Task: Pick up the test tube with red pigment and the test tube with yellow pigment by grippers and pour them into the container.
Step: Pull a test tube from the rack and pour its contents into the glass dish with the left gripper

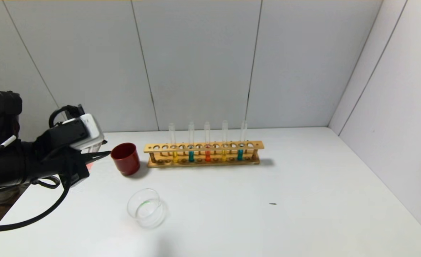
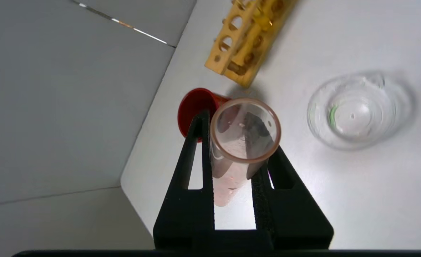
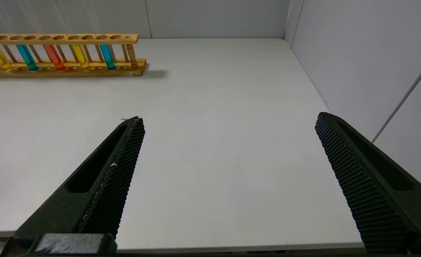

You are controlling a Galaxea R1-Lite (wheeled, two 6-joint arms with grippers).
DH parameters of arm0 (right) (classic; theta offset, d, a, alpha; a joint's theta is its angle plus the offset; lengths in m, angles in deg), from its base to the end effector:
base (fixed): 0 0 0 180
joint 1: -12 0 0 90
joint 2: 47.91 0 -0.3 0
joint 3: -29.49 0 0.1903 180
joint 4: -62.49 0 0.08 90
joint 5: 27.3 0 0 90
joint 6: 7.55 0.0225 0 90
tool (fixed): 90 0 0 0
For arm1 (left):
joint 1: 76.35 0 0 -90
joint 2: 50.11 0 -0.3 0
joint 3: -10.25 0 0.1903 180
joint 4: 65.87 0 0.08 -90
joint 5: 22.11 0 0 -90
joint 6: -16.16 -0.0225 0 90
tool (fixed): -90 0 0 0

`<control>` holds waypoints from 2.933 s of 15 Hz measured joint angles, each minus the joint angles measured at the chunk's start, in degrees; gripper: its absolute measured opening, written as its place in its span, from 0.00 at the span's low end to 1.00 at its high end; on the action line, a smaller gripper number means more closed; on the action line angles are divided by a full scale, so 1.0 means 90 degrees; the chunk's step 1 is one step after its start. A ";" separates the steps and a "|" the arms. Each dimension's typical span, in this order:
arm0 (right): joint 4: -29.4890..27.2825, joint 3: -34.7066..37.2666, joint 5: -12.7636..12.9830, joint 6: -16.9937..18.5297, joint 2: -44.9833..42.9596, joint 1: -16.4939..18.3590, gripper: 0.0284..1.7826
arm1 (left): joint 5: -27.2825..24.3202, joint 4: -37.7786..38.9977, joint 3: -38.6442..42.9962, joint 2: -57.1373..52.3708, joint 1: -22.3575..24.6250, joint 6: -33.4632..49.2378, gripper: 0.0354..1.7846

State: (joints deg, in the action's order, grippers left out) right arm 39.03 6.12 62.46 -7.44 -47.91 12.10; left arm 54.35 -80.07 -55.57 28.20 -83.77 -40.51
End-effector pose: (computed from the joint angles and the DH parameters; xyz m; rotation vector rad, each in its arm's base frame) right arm -0.0228 0.0001 0.0753 0.0019 0.0016 0.0024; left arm 0.2135 -0.0331 0.2069 0.9344 0.2506 -0.5590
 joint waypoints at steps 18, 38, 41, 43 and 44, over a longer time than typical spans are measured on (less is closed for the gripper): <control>0.0000 0.0000 0.0003 0.0003 0.0000 0.0000 0.98 | -0.1086 0.3856 0.2712 0.0692 0.0000 -0.2315 0.17; -0.0001 0.0000 0.0003 -0.0001 0.0000 0.0000 0.98 | -0.1950 0.6922 0.2807 0.2713 0.0343 -0.2477 0.17; -0.0001 0.0000 0.0000 -0.0001 0.0000 0.0000 0.98 | -0.1941 0.6909 0.2828 0.2820 0.0343 -0.2939 0.17; -0.0001 0.0000 0.0003 0.0000 0.0000 0.0000 0.98 | -0.1887 0.6904 0.2760 0.2927 0.0337 -0.3274 0.17; -0.0001 0.0000 0.0000 0.0000 0.0000 0.0000 0.98 | -0.1862 0.6904 0.2717 0.2985 0.0335 -0.3469 0.17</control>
State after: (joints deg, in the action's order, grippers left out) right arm 39.02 6.12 62.46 -7.44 -47.91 12.10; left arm 37.59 -17.94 -31.11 55.07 -80.76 -71.73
